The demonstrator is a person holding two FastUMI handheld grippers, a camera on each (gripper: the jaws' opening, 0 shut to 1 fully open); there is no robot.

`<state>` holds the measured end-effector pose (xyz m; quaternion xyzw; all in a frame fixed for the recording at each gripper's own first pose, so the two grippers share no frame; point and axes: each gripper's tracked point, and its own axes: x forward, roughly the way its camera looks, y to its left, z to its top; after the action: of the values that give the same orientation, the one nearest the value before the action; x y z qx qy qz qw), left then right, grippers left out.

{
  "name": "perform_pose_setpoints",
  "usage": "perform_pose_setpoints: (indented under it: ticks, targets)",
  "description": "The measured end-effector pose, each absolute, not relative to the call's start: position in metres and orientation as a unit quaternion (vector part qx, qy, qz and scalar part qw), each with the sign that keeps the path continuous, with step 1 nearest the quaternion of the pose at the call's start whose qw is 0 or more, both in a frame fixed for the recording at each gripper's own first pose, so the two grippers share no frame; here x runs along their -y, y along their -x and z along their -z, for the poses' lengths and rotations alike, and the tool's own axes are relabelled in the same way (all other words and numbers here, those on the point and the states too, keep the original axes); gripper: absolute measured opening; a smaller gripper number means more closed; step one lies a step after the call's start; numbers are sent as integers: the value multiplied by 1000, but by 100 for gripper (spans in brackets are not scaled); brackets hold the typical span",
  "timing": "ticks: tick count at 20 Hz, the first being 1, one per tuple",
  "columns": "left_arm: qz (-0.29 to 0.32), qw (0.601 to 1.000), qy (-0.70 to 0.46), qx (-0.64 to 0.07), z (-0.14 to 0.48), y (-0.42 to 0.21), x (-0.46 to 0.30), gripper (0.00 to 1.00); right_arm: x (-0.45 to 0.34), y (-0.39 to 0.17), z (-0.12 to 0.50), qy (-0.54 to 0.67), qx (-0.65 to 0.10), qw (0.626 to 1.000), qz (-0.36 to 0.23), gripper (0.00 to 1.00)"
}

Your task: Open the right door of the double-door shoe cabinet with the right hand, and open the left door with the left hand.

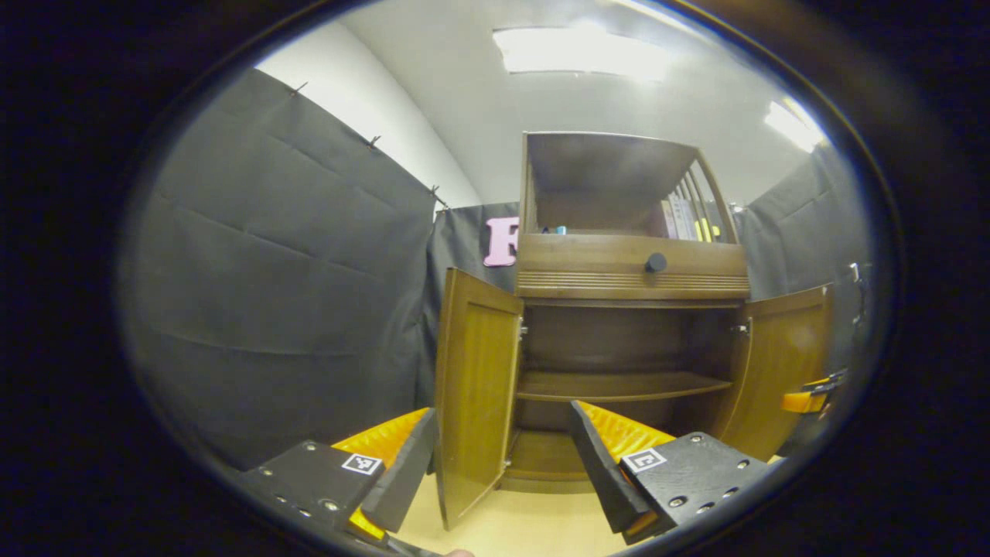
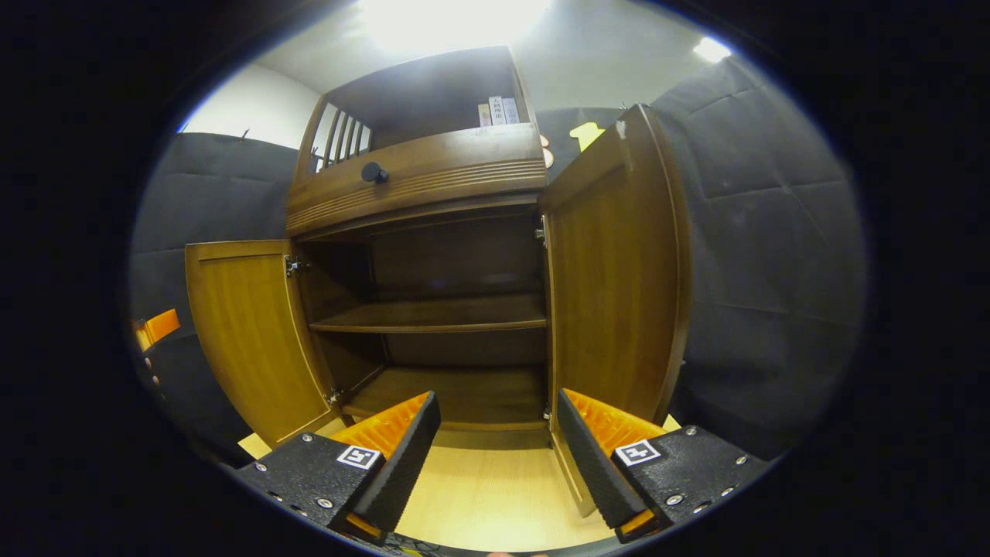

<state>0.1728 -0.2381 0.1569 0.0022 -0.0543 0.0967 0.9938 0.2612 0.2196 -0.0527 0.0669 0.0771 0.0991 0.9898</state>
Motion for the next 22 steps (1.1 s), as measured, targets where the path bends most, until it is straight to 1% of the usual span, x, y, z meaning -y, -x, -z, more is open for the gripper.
perform_pose_setpoints:
  ticks: [1,2,3,4,8,9,10,11,12,13,14,17,18,19,22]
  targets:
    - [-96,994,-1,54,-156,-176,247,100,-216,-260,54,-66,-75,990,-101,94]
    - [-100,994,0,54,-155,-178,255,100,-213,-258,55,-65,-74,990,-104,92]
    - [-105,993,0,54,-153,-178,260,100,-210,-256,58,-63,-74,989,-107,92]
    - [-107,992,1,59,-154,-178,267,100,-208,-254,60,-61,-74,989,-111,94]
    - [-96,993,6,68,-145,-174,302,100,-201,-245,70,-61,-73,988,-120,94]
    - [-94,994,4,62,-141,-173,307,100,-200,-244,73,-62,-75,988,-119,92]
    - [-95,994,0,59,-139,-173,309,100,-197,-241,74,-64,-76,988,-118,94]
    - [-95,994,-2,58,-139,-172,312,90,-194,-239,73,-65,-73,988,-117,94]
    - [-95,994,-2,57,-138,-172,314,93,-190,-237,72,-66,-69,989,-115,92]
    - [-94,994,2,55,-137,-173,316,97,-187,-236,72,-66,-65,989,-113,92]
    - [-95,994,8,54,-134,-174,316,100,-183,-235,72,-66,-64,990,-111,94]
    - [-95,994,21,52,-130,-172,319,100,-180,-233,76,-76,-66,989,-109,94]
    - [-95,994,22,50,-130,-172,319,96,-181,-232,77,-81,-68,988,-110,94]
    - [-94,994,21,46,-128,-171,320,100,-182,-232,78,-84,-70,988,-110,94]
    - [-96,995,19,35,-124,-168,320,100,-187,-232,76,-88,-67,987,-114,94]
